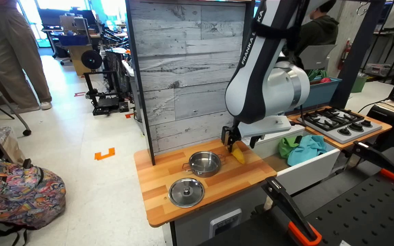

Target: Pick up the lid from the pot and put it on the counter then pick up the carrot plush toy and put it in the pot

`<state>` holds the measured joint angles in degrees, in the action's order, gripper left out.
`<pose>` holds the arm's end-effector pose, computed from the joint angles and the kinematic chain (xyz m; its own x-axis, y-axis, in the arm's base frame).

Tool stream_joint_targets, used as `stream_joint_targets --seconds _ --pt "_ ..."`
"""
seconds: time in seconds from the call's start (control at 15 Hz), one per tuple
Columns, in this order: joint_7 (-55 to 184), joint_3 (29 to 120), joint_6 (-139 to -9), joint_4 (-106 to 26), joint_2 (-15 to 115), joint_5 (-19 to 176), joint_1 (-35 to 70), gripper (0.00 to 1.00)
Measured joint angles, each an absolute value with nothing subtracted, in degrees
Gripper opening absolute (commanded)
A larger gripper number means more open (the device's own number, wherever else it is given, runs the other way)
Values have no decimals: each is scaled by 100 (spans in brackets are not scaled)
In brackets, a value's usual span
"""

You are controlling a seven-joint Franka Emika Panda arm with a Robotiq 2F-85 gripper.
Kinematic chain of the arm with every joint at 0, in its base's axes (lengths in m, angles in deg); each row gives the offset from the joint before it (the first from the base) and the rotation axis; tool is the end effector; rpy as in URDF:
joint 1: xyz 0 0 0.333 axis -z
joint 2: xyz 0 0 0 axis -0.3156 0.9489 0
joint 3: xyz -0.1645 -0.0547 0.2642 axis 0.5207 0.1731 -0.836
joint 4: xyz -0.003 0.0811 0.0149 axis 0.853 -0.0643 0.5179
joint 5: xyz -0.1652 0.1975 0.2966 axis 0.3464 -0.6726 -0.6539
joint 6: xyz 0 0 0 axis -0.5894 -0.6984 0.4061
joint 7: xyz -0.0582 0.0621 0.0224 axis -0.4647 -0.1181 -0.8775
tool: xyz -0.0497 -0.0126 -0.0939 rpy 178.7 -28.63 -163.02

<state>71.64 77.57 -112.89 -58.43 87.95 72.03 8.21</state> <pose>0.5851 0.0269 0.0074 0.9773 -0.1393 0.1595 -0.1490 -0.9876 0.0505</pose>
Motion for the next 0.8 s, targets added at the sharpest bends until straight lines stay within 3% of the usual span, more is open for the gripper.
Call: stream_joint_targets --seconds 0.33,0.4,0.8 --pt "7162 7562 -11679 -5771 8891 7203 791 5" --pt "7162 7541 -11807 -5798 8889 7203 758 0" --pt "7162 7531 -12625 -6160 8818 7189 536 0"
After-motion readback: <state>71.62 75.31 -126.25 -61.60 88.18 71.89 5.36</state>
